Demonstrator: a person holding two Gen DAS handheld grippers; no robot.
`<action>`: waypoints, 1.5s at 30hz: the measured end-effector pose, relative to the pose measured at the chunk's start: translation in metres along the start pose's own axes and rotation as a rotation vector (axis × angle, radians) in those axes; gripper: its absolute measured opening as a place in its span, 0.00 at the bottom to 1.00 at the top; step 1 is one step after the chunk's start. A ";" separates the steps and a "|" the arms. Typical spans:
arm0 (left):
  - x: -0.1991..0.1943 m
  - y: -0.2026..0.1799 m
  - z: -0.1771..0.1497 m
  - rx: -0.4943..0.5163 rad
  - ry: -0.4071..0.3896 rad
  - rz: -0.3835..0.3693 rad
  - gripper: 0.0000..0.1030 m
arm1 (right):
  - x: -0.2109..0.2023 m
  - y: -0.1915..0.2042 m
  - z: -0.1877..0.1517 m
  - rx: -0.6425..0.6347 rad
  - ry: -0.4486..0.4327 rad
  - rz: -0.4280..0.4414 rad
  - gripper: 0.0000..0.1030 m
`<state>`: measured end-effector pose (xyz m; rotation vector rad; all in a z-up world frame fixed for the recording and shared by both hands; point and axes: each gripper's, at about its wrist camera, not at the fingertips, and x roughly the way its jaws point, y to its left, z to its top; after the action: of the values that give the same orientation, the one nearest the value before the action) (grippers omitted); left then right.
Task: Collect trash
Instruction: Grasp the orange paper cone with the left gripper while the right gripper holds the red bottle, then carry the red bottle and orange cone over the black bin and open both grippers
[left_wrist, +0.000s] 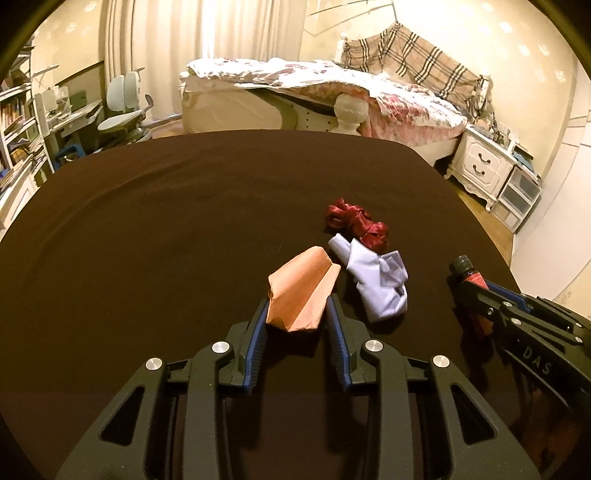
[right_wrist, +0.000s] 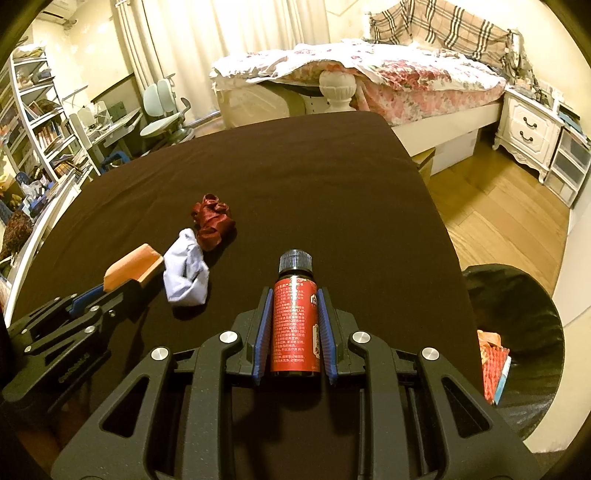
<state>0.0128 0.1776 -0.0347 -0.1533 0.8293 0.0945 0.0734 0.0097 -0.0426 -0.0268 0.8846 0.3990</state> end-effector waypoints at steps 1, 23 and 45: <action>-0.003 0.001 -0.002 -0.006 -0.003 0.000 0.32 | -0.002 -0.001 -0.002 0.000 -0.001 -0.001 0.23; -0.046 -0.055 -0.011 0.010 -0.118 -0.047 0.32 | -0.070 -0.043 -0.029 0.050 -0.095 -0.040 0.23; -0.043 -0.163 -0.011 0.184 -0.146 -0.178 0.32 | -0.119 -0.147 -0.055 0.225 -0.196 -0.188 0.23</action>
<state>-0.0008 0.0146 0.0063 -0.0458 0.6715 -0.1366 0.0171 -0.1753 -0.0082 0.1339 0.7221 0.1221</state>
